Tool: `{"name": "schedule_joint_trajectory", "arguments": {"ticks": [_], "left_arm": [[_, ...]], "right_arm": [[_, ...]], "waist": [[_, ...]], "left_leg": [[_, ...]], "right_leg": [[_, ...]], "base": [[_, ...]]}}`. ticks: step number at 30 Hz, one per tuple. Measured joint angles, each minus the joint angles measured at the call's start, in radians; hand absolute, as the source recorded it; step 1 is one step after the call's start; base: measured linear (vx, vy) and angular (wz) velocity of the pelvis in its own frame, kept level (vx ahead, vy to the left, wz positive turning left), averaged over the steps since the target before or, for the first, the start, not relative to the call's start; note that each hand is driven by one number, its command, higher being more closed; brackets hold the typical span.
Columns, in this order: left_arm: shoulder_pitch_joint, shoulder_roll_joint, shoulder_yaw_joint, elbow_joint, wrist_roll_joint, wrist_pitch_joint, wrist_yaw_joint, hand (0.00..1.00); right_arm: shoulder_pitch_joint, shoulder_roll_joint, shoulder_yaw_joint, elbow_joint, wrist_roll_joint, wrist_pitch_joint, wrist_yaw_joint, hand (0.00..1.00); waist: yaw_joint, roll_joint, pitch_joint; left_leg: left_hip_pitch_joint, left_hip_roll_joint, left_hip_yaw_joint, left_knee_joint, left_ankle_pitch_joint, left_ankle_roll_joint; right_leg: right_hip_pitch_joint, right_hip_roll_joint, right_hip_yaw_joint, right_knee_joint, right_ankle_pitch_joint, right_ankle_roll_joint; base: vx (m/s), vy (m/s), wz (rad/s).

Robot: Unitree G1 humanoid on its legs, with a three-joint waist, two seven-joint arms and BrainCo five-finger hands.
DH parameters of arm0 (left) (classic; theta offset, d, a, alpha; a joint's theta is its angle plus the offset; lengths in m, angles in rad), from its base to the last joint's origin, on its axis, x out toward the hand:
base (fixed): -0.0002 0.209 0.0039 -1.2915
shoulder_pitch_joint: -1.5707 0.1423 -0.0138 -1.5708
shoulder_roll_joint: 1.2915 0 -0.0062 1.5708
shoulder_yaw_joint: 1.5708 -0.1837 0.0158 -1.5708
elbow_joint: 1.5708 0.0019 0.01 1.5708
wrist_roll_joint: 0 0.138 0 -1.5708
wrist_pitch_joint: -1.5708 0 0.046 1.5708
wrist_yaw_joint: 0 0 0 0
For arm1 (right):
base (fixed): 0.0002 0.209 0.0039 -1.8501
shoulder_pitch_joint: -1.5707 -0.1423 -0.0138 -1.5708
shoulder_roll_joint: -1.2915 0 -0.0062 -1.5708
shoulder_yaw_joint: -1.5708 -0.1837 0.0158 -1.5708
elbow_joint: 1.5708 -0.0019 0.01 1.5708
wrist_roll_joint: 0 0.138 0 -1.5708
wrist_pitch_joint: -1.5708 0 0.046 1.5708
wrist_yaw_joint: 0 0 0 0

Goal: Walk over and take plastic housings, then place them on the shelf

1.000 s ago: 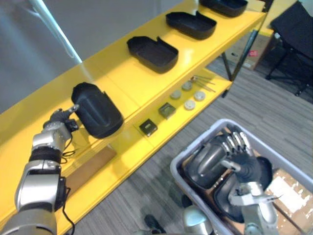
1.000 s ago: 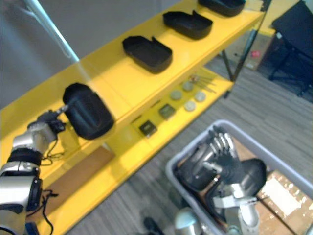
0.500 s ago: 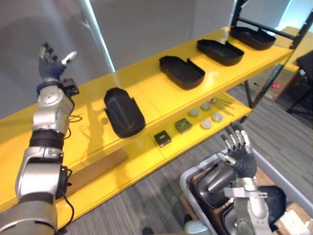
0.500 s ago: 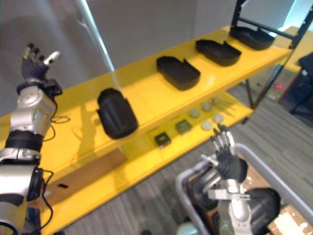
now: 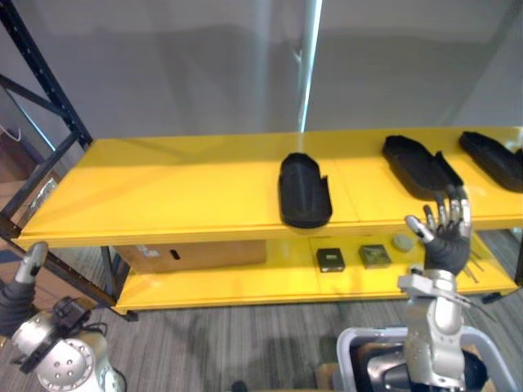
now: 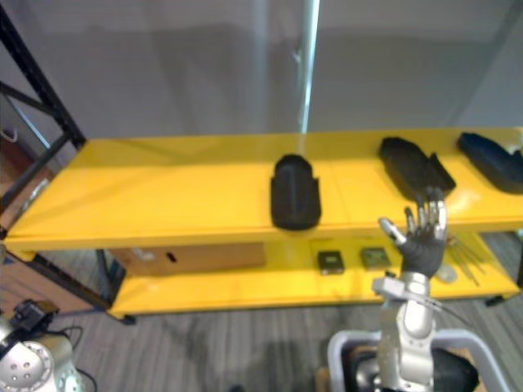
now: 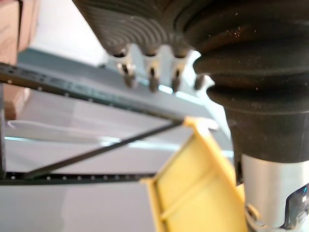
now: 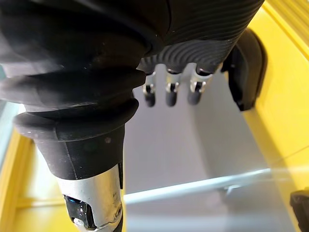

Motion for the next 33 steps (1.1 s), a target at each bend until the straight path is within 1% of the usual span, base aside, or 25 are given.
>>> {"name": "schedule_joint_trajectory", "arguments": {"ticks": [6,7,8,10,12,13,14,15,16,17,18,19,21,22,24,25,26,28,30,31,32,33], "left_arm": [[0.003,-0.001,-0.001,0.011,-0.001,-0.001,0.003,0.00],[0.004,-0.002,-0.001,0.020,-0.002,-0.002,0.006,0.00],[0.006,-0.006,-0.002,0.049,-0.009,-0.003,0.026,0.00],[0.013,-0.020,-0.002,0.128,-0.019,-0.003,0.054,0.00],[0.012,-0.034,-0.007,0.268,-0.023,0.002,0.083,0.00],[0.009,-0.032,-0.010,0.382,-0.048,0.005,0.099,0.00],[0.003,-0.031,-0.010,0.438,-0.059,0.005,0.110,0.00],[-0.013,-0.029,-0.009,0.518,-0.065,0.005,0.125,0.00],[-0.038,-0.029,-0.010,0.626,-0.102,0.007,0.146,0.00],[-0.055,-0.029,-0.010,0.699,-0.132,0.010,0.160,0.00],[-0.070,-0.030,-0.010,0.750,-0.147,0.011,0.174,0.00],[-0.075,-0.030,-0.010,0.788,-0.171,0.011,0.187,0.00],[-0.079,-0.028,-0.010,0.816,-0.174,0.006,0.192,0.00],[-0.079,-0.027,-0.009,0.827,-0.176,0.006,0.192,0.00],[-0.090,-0.023,-0.009,0.868,-0.179,0.008,0.195,0.00],[-0.104,-0.017,-0.009,0.912,-0.186,0.020,0.197,0.00],[-0.109,-0.011,-0.009,0.928,-0.198,0.029,0.196,0.00],[-0.121,0.020,-0.009,1.000,-0.209,0.071,0.195,0.00],[-0.127,0.034,-0.009,1.047,-0.213,0.095,0.187,0.00],[-0.126,0.037,-0.009,1.063,-0.216,0.099,0.186,0.00],[-0.126,0.044,-0.008,1.094,-0.218,0.115,0.175,0.00],[-0.126,0.049,-0.007,1.120,-0.220,0.131,0.153,0.00]], "right_arm": [[0.013,0.005,0.000,0.004,0.001,0.000,0.004,0.00],[0.017,0.007,0.000,0.006,0.003,0.000,0.007,0.00],[0.021,0.016,0.000,0.007,0.012,0.000,0.022,0.00],[0.022,0.019,0.000,0.008,0.013,-0.001,0.054,0.00],[0.021,0.018,0.000,0.008,0.044,-0.006,0.094,0.00],[0.004,0.016,-0.001,0.008,0.059,-0.012,0.119,0.00],[-0.010,0.011,-0.001,0.008,0.070,-0.017,0.130,0.00],[-0.043,0.000,0.000,0.008,0.091,-0.024,0.147,0.00],[-0.103,-0.023,0.000,0.007,0.104,-0.024,0.172,0.00],[-0.144,-0.044,0.000,0.003,0.119,-0.024,0.194,0.00],[-0.174,-0.061,0.001,-0.003,0.121,-0.025,0.207,0.00],[-0.202,-0.071,0.004,-0.006,0.119,-0.024,0.225,0.00],[-0.227,-0.076,0.006,-0.008,0.107,-0.022,0.249,0.00],[-0.232,-0.081,0.009,-0.009,0.101,-0.022,0.258,0.00],[-0.243,-0.111,0.028,-0.014,0.089,-0.015,0.299,0.00],[-0.243,-0.137,0.049,-0.030,0.078,0.007,0.331,0.00],[-0.243,-0.144,0.057,-0.037,0.069,0.017,0.337,0.00],[-0.245,-0.165,0.086,-0.049,0.048,0.050,0.357,0.00],[-0.247,-0.183,0.098,-0.051,0.049,0.067,0.359,0.00],[-0.247,-0.185,0.101,-0.051,0.049,0.071,0.359,0.00],[-0.246,-0.186,0.107,-0.056,0.049,0.084,0.357,1.00],[-0.241,-0.186,0.112,-0.073,0.049,0.099,0.358,1.00]], "waist": [[0.000,-0.005,-0.001],[0.000,-0.006,0.000],[0.000,-0.006,0.012],[0.001,-0.007,0.040],[0.001,-0.016,0.080],[0.000,-0.027,0.106],[0.000,-0.031,0.116],[0.004,-0.032,0.139],[0.005,-0.032,0.175],[0.005,-0.028,0.198],[0.007,-0.025,0.218],[0.016,-0.024,0.222],[0.033,-0.020,0.234],[0.033,-0.017,0.236],[0.033,-0.007,0.249],[0.032,0.000,0.254],[0.031,0.000,0.254],[0.030,-0.009,0.271],[0.030,-0.012,0.287],[0.030,-0.013,0.291],[0.029,-0.014,0.301],[0.029,-0.013,0.312]], "left_leg": [[-0.001,0.001,0.001,0.000,0.000,0.000],[-0.003,0.001,0.001,0.001,0.000,0.000],[-0.004,0.001,-0.001,0.001,0.001,0.000],[-0.006,0.001,-0.006,0.003,0.002,-0.002],[-0.006,-0.002,-0.028,0.003,0.004,-0.007],[-0.019,-0.004,-0.044,0.008,0.005,-0.006],[-0.041,-0.005,-0.055,0.025,0.004,-0.005],[-0.075,-0.002,-0.060,0.066,-0.004,0.004],[-0.111,0.002,-0.063,0.113,-0.015,0.009],[-0.131,0.004,-0.071,0.130,-0.017,0.011],[-0.141,0.004,-0.085,0.136,-0.017,0.011],[-0.152,0.006,-0.085,0.139,-0.017,0.011],[-0.171,0.008,-0.087,0.172,-0.030,0.013],[-0.177,0.007,-0.089,0.183,-0.036,0.015],[-0.191,0.006,-0.091,0.218,-0.054,0.015],[-0.206,0.007,-0.091,0.247,-0.070,0.015],[-0.214,0.008,-0.092,0.258,-0.074,0.013],[-0.224,0.014,-0.090,0.301,-0.100,0.010],[-0.240,0.022,-0.089,0.346,-0.127,0.008],[-0.247,0.023,-0.089,0.362,-0.136,0.008],[-0.258,0.029,-0.088,0.393,-0.154,0.007],[-0.270,0.032,-0.088,0.420,-0.170,0.006]], "right_leg": [[-0.008,-0.001,0.003,0.012,-0.002,-0.002],[-0.013,-0.002,0.003,0.020,-0.003,-0.004],[-0.015,-0.002,0.003,0.031,-0.005,-0.006],[-0.016,-0.003,0.003,0.047,-0.009,-0.006],[-0.022,-0.007,-0.005,0.084,-0.030,-0.008],[-0.042,-0.012,-0.021,0.125,-0.059,-0.013],[-0.058,-0.019,-0.027,0.143,-0.067,-0.010],[-0.079,-0.021,-0.033,0.167,-0.076,-0.013],[-0.098,-0.021,-0.039,0.188,-0.081,-0.012],[-0.107,-0.022,-0.048,0.195,-0.082,-0.012],[-0.110,-0.022,-0.055,0.197,-0.082,-0.012],[-0.122,-0.021,-0.058,0.202,-0.082,-0.013],[-0.126,-0.024,-0.060,0.218,-0.083,-0.012],[-0.127,-0.026,-0.063,0.222,-0.084,-0.012],[-0.128,-0.031,-0.067,0.236,-0.091,-0.011],[-0.133,-0.033,-0.068,0.245,-0.096,-0.010],[-0.137,-0.033,-0.068,0.250,-0.099,-0.011],[-0.137,-0.035,-0.066,0.271,-0.113,-0.014],[-0.139,-0.033,-0.064,0.284,-0.124,-0.015],[-0.142,-0.033,-0.064,0.292,-0.129,-0.014],[-0.148,-0.033,-0.061,0.311,-0.140,-0.017],[-0.158,-0.035,-0.057,0.331,-0.153,-0.016]], "base": [[0.00,0.000,0.00],[0.00,0.000,0.00],[0.00,0.000,0.00],[-0.02,0.020,0.05],[-0.08,0.010,0.24],[-0.08,0.000,0.40],[-0.08,-0.003,0.42],[-0.07,0.005,0.29],[-0.09,0.002,0.29],[-0.08,0.005,0.30],[-0.06,0.016,0.28],[-0.02,0.017,0.19],[0.02,0.019,0.10],[0.04,0.032,0.12],[0.03,0.038,0.07],[0.03,0.033,0.02],[0.03,0.029,0.00],[0.04,0.011,-0.02],[0.02,0.006,-0.02],[0.02,0.014,-0.06],[0.00,0.000,0.00],[0.01,0.003,-0.04]]}}
